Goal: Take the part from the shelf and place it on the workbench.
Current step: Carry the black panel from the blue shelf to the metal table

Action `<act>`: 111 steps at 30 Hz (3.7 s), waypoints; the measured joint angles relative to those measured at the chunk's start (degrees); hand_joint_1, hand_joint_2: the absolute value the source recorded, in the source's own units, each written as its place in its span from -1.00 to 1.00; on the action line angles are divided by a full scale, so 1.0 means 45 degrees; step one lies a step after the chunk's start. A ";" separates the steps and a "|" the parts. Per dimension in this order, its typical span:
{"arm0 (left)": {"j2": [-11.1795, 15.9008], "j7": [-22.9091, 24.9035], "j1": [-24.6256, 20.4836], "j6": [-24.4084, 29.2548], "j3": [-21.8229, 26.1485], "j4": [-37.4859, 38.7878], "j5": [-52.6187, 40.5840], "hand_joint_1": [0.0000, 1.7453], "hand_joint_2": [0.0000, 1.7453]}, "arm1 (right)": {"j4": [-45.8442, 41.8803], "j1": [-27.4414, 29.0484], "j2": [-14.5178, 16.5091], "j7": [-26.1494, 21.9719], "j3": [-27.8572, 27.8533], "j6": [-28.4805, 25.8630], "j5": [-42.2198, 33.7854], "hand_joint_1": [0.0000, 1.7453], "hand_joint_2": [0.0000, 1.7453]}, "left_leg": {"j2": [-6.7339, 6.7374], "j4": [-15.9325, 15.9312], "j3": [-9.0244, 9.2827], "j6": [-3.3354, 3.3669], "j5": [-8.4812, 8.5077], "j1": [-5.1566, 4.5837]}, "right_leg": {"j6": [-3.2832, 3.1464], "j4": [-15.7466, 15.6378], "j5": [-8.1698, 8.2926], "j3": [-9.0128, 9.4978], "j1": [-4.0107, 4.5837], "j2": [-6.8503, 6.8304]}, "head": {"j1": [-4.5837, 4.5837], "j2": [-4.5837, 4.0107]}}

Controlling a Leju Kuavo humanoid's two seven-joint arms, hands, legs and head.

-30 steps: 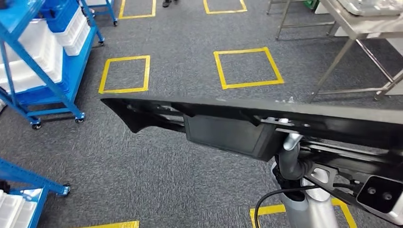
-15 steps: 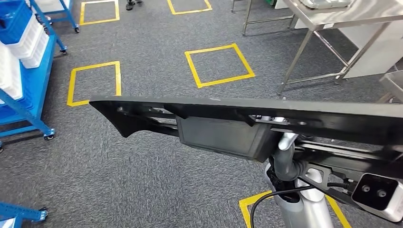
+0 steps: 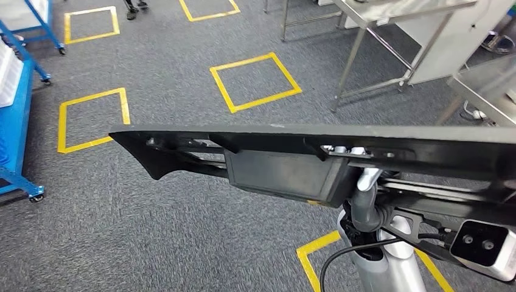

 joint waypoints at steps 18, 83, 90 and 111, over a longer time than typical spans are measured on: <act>-0.0057 -0.0080 0.0000 -0.0087 0.0007 0.0005 -0.0098 -1.00 1.00 | 0.0024 -0.0088 0.0026 0.0519 0.0017 0.0484 -0.0118 1.00 1.00 | -0.1166 0.0053 -0.0188 0.0197 0.0112 0.0274 | 0.0394 0.2320 -0.1093 -0.1257 -0.0200 0.0883 | 0.0004 0.0000; 0.0016 0.0396 -0.0036 -0.0517 0.0406 0.0006 0.0397 -1.00 1.00 | 0.1345 -0.1312 -0.0732 0.1644 -0.0544 0.1303 -0.1999 1.00 1.00 | -0.0461 0.0050 -0.0186 0.0285 0.0038 0.0230 | 0.0486 0.3036 -0.0920 -0.1622 -0.0259 0.0600 | 0.0005 0.0002; 0.0011 0.0232 -0.0107 -0.0690 0.0438 0.0005 0.0476 -1.00 1.00 | 0.1342 -0.1418 -0.0733 0.1824 -0.0678 0.1426 -0.2112 1.00 1.00 | 0.0274 0.0102 0.0011 -0.0140 -0.0195 0.0135 | 0.0095 -0.0013 0.0133 -0.0109 -0.0067 0.0058 | 0.0005 0.0004; 0.0068 0.0202 -0.0064 -0.1209 0.0617 0.0010 0.0486 -1.00 1.00 | 0.1336 -0.1175 -0.0589 0.1597 -0.0763 0.1141 -0.1287 1.00 1.00 | -0.1100 -0.0002 0.0034 0.0350 -0.0223 0.0257 | 0.0504 0.3359 -0.1168 -0.1930 -0.0221 0.0728 | 0.0005 0.0004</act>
